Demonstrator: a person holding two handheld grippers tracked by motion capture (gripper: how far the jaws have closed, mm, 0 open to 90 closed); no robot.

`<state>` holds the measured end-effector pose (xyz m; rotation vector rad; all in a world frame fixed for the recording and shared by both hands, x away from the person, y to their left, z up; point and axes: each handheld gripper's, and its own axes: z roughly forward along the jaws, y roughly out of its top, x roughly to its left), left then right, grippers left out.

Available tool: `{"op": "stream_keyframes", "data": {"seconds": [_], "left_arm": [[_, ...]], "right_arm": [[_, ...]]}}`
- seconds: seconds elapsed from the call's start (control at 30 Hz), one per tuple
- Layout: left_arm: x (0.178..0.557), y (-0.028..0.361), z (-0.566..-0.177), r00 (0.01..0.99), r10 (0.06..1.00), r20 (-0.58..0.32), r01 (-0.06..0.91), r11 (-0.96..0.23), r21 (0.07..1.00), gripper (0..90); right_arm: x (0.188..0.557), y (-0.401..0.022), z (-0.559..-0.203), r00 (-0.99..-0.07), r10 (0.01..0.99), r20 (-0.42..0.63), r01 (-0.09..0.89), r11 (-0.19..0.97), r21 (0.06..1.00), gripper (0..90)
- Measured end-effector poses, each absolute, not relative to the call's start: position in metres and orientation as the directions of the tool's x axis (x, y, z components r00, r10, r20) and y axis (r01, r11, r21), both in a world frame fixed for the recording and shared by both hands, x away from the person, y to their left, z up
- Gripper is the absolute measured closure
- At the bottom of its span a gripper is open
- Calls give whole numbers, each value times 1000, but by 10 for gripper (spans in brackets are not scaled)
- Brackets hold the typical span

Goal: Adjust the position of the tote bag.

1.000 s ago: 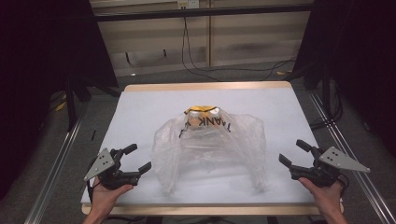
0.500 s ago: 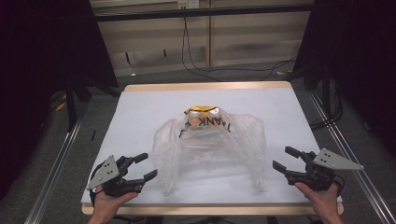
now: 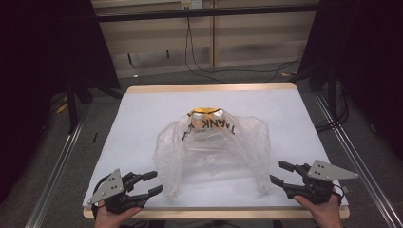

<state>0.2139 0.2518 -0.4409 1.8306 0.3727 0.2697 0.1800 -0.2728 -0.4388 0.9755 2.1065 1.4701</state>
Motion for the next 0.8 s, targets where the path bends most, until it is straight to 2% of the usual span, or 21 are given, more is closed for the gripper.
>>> {"op": "stream_keyframes", "data": {"seconds": [0.23, 0.43, 0.57, 0.8], "left_arm": [[216, 242, -447, 942, 336, 8, 104, -312, 944, 613], [224, 241, -450, 940, 343, -2, 119, -319, 940, 618], [226, 239, -451, 941, 338, 4, 115, -332, 936, 586], [224, 236, -452, 949, 317, 3, 115, -352, 929, 605]], "right_arm": [[182, -260, -449, -731, 682, 34, 341, 322, 883, 481], [188, -255, -454, -762, 646, 49, 363, 364, 857, 568], [192, -251, -458, -769, 637, 52, 374, 383, 845, 543], [203, -236, -468, -797, 603, 47, 384, 444, 809, 512]]}}
